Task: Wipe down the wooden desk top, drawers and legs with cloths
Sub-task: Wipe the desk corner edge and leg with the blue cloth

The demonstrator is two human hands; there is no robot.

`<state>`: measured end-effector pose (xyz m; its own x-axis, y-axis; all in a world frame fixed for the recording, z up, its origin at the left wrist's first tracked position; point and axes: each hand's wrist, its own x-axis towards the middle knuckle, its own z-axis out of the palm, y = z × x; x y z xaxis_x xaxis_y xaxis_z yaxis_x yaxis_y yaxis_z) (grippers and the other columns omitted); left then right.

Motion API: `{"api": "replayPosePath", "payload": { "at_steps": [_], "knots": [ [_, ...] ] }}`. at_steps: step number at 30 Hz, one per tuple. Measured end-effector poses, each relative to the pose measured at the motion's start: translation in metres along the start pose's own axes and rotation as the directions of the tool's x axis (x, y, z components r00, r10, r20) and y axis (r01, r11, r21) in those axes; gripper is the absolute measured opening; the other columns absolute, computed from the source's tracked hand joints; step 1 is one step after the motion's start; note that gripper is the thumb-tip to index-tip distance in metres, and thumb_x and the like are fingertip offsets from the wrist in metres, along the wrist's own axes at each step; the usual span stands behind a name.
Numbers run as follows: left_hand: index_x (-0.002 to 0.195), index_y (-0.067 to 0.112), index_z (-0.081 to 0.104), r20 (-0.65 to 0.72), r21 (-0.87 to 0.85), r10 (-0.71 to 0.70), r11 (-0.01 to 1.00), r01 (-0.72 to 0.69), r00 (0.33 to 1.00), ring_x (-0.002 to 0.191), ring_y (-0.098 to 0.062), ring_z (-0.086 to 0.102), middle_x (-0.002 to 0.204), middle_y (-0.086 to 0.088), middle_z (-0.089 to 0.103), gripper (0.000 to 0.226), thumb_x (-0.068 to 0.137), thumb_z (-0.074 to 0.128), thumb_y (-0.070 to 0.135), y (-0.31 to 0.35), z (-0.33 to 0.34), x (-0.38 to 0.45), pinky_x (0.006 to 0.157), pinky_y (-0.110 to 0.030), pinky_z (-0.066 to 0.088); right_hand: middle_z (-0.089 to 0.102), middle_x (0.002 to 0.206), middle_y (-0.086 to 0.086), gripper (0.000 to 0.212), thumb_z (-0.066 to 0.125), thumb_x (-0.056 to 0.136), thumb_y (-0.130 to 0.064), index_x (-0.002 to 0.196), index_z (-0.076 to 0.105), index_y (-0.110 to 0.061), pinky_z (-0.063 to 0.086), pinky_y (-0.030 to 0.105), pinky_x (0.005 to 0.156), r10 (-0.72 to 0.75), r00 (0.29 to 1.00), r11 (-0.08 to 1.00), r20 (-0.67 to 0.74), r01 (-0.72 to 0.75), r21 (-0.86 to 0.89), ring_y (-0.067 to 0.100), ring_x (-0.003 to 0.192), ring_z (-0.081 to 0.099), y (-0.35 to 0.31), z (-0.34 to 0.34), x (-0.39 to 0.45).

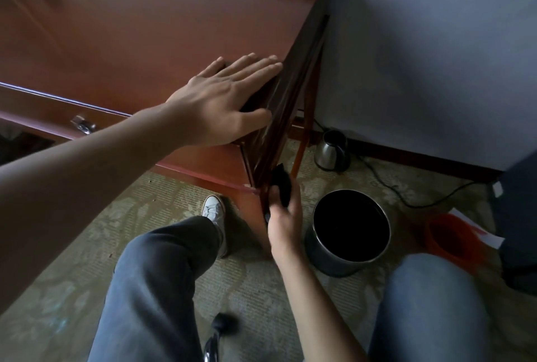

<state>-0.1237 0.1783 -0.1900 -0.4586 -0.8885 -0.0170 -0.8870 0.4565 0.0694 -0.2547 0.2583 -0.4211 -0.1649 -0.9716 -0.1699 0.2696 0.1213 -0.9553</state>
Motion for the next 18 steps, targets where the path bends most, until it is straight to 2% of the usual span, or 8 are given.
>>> {"api": "replayPosePath", "payload": {
  "at_steps": [2,4,7,10,12,15,17,18],
  "knots": [
    [0.164,0.040,0.000,-0.007,-0.001,-0.024,1.000,0.024,1.000,0.157,-0.005,-0.009,0.172,0.017,-0.004,0.084,0.090,0.023,0.070,0.000,0.000,0.000,0.129,-0.048,-0.001,0.067,0.117,-0.006,0.020,0.051,0.107,-0.024,0.126,0.059,-0.024,0.053,0.015,0.084,0.138,0.990,0.989,0.031,-0.136,-0.065,0.017,0.115,0.066,-0.006,-0.004,0.013],
    [0.164,0.041,0.003,-0.014,0.004,-0.039,0.999,0.039,0.999,0.158,-0.006,-0.007,0.172,0.018,-0.002,0.083,0.090,0.023,0.071,0.001,0.000,0.000,0.128,-0.052,0.000,0.067,0.108,-0.004,0.007,0.051,0.107,-0.028,0.111,0.057,-0.030,0.052,0.018,0.077,0.147,0.987,0.983,0.061,-0.139,-0.120,0.021,0.106,0.067,-0.020,-0.009,0.016],
    [0.164,0.042,0.007,-0.022,-0.004,-0.060,0.998,0.059,0.998,0.158,-0.008,-0.004,0.171,0.019,0.000,0.083,0.088,0.022,0.074,0.003,-0.001,-0.002,0.128,-0.053,0.001,0.061,0.120,0.001,0.012,0.054,0.105,-0.025,0.117,0.052,-0.027,0.049,0.013,0.079,-0.056,0.985,0.993,0.162,0.072,-0.095,-0.001,0.102,0.064,-0.056,-0.014,0.000],
    [0.164,0.042,0.009,-0.032,-0.011,-0.066,0.998,0.066,0.997,0.158,-0.007,-0.003,0.171,0.019,0.002,0.085,0.086,0.020,0.075,0.005,0.000,-0.003,0.128,-0.052,0.002,0.054,0.121,0.005,0.025,0.057,0.098,-0.024,0.121,0.055,-0.014,0.044,0.010,0.086,-0.252,0.937,0.946,0.242,0.291,-0.142,0.002,0.107,0.057,-0.073,-0.012,-0.015],
    [0.164,0.042,0.008,-0.034,-0.014,-0.067,0.998,0.066,0.997,0.158,-0.007,-0.003,0.171,0.019,0.001,0.085,0.087,0.019,0.075,0.005,-0.001,-0.002,0.128,-0.052,0.003,0.055,0.110,-0.005,0.022,0.057,0.099,-0.018,0.120,0.059,-0.009,0.039,0.007,0.088,-0.330,0.937,0.910,0.114,0.348,-0.225,-0.001,0.104,0.055,-0.058,-0.001,-0.018],
    [0.164,0.042,0.007,-0.036,-0.011,-0.058,0.998,0.058,0.998,0.158,-0.006,-0.003,0.171,0.019,0.001,0.084,0.088,0.019,0.075,0.006,0.000,-0.004,0.129,-0.051,0.003,0.057,0.122,-0.011,0.033,0.049,0.106,-0.013,0.138,0.054,-0.009,0.035,0.000,0.088,-0.182,0.974,0.971,-0.138,0.155,-0.182,0.005,0.115,0.058,-0.037,0.016,-0.020],
    [0.164,0.043,0.006,-0.037,-0.013,-0.055,0.998,0.054,0.998,0.158,-0.005,-0.005,0.171,0.020,0.000,0.083,0.088,0.019,0.075,0.005,0.000,-0.003,0.129,-0.050,0.002,0.058,0.124,-0.011,0.035,0.048,0.107,-0.015,0.142,0.053,-0.010,0.036,0.000,0.089,-0.137,0.975,0.980,-0.174,0.108,-0.165,0.001,0.114,0.057,-0.031,0.019,-0.023],
    [0.164,0.043,0.006,-0.037,-0.015,-0.052,0.999,0.051,0.998,0.157,-0.004,-0.005,0.171,0.020,0.000,0.083,0.088,0.019,0.075,0.004,0.000,-0.003,0.129,-0.050,0.002,0.056,0.121,-0.017,0.035,0.050,0.107,-0.017,0.141,0.054,-0.010,0.036,0.001,0.090,-0.132,0.978,0.979,-0.162,0.104,-0.174,-0.007,0.112,0.056,-0.029,0.018,-0.025]
  ]
}}
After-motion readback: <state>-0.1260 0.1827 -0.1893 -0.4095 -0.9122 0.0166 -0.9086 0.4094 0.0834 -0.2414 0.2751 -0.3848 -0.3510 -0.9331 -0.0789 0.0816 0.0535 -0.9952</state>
